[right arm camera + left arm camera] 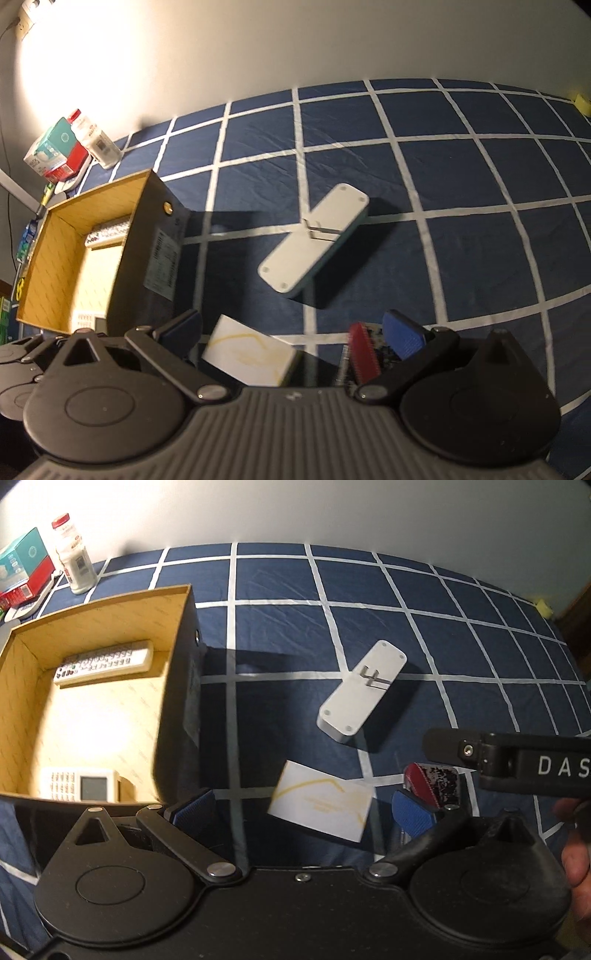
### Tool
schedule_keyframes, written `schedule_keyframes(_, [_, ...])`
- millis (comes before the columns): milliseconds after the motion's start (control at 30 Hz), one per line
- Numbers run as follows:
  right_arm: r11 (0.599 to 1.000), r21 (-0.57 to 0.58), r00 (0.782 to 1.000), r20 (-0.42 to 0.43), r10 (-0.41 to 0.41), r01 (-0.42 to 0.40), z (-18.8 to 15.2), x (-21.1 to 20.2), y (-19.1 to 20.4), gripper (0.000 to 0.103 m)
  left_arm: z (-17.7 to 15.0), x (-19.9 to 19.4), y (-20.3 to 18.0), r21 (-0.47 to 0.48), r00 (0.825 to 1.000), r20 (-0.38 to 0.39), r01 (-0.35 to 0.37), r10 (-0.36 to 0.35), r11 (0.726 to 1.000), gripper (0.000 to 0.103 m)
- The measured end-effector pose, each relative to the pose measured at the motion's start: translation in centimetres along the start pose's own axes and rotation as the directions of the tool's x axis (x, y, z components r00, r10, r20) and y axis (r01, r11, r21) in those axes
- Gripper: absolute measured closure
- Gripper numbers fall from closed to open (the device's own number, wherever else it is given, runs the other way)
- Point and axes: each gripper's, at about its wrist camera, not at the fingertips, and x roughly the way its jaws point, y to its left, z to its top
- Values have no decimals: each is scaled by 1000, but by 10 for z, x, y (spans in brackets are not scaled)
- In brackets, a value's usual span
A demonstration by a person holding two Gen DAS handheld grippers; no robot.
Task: Organize objects
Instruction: 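Move the right tool toward the white LCD-screen remote on the sheet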
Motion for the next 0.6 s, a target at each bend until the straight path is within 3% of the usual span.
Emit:
schedule_keyframes(267, [999,-28,1000,-12,20,-20,-8,-10,-23,0,-15,0,-18,-26,999,-12,-39,39,999,0])
schedule_keyframes(600, [999,-40,1000,3,5,-5,-41,-41,-21,0,-47,-24,-20,-11,999,5,-47,47,999,0])
